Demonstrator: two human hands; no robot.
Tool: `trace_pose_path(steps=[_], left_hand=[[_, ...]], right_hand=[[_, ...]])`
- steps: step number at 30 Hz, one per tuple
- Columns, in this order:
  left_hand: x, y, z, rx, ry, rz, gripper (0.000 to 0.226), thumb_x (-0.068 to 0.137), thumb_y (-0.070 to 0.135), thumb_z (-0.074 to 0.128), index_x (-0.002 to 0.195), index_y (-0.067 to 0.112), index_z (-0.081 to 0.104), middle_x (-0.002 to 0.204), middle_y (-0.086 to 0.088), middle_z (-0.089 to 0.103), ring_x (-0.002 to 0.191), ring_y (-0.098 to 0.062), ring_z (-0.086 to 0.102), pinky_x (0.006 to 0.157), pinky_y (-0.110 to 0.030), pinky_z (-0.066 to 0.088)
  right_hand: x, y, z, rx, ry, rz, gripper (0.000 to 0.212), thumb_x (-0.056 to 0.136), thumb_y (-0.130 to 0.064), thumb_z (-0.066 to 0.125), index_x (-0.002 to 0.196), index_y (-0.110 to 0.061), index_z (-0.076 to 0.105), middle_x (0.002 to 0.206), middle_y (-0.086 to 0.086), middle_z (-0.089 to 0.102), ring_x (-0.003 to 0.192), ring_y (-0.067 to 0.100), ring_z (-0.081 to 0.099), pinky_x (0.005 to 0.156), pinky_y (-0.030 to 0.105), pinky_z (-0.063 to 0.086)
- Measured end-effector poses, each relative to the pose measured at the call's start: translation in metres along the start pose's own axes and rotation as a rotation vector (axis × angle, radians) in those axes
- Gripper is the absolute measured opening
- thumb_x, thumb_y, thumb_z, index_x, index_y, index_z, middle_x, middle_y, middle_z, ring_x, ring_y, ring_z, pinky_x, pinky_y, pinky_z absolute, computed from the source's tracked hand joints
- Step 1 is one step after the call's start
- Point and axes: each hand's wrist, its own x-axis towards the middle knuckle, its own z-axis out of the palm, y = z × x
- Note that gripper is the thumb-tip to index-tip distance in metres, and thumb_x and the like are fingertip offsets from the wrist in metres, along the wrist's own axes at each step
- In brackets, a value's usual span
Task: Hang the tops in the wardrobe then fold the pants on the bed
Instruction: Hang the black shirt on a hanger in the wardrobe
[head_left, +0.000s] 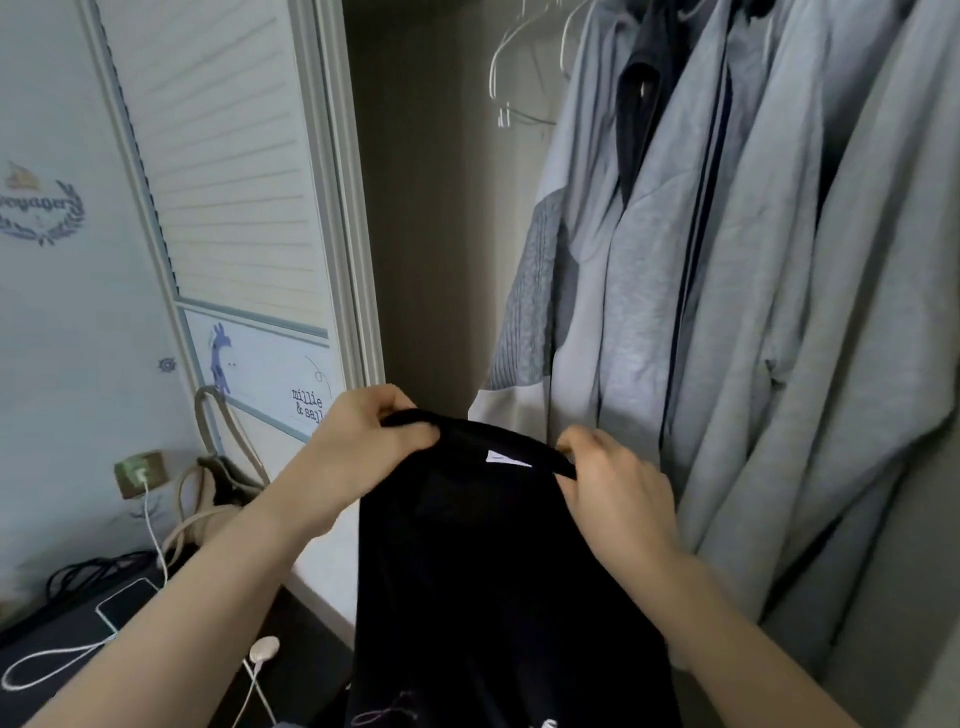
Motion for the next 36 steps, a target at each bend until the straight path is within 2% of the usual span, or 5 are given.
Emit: trace_pose_path(steps=[7, 11, 19, 24, 36], left_hand=[[0.057, -0.055, -0.029, 0.739, 0.265, 0.255, 0.031, 0.081, 0.049, 0.07, 0.069, 0.028, 0.051, 0.068, 0.007, 0.059, 0.069, -0.019, 0.057, 0.058, -0.031, 0.042], [0.099, -0.074, -0.046, 1.014, 0.006, -0.004, 0.033, 0.079, 0.05, 0.074, 0.074, 0.021, 0.06, 0.074, 0.005, 0.067, 0.069, -0.014, 0.064, 0.059, -0.028, 0.048], [0.156, -0.071, -0.091, -0.517, -0.443, -0.458, 0.032, 0.068, 0.016, 0.079, 0.097, 0.002, 0.078, 0.099, -0.015, 0.074, 0.087, -0.023, 0.074, 0.064, -0.028, 0.059], [0.199, -0.022, -0.11, -0.565, -0.541, -0.43, 0.021, 0.067, 0.022, 0.078, 0.084, 0.01, 0.079, 0.09, -0.009, 0.075, 0.078, -0.021, 0.074, 0.063, -0.031, 0.06], [0.269, 0.076, -0.08, -0.337, -0.235, 0.083, 0.018, 0.093, 0.023, 0.065, 0.094, 0.006, 0.067, 0.085, -0.008, 0.069, 0.072, -0.018, 0.068, 0.065, -0.027, 0.053]], right_hand=[[0.041, -0.005, 0.003, 0.1, 0.084, 0.087, 0.015, 0.081, -0.035, 0.068, 0.091, -0.03, 0.059, 0.075, -0.008, 0.065, 0.076, 0.022, 0.064, 0.06, 0.029, 0.042], [0.075, -0.009, -0.002, 0.403, 0.048, 0.163, 0.017, 0.07, -0.027, 0.08, 0.08, -0.027, 0.066, 0.071, -0.009, 0.067, 0.067, 0.006, 0.062, 0.062, 0.019, 0.049], [0.129, -0.024, -0.011, 0.569, -0.085, -0.06, 0.026, 0.083, -0.031, 0.072, 0.068, -0.011, 0.066, 0.064, 0.006, 0.065, 0.06, 0.011, 0.059, 0.062, 0.022, 0.044], [0.163, -0.038, -0.026, 0.203, 0.182, -0.072, 0.028, 0.088, -0.045, 0.061, 0.074, -0.021, 0.062, 0.064, -0.005, 0.063, 0.063, 0.01, 0.06, 0.066, 0.036, 0.053], [0.242, -0.106, -0.085, -0.045, -0.072, -0.141, 0.026, 0.093, -0.036, 0.055, 0.075, -0.018, 0.06, 0.066, -0.001, 0.069, 0.063, 0.015, 0.067, 0.073, 0.037, 0.056]])
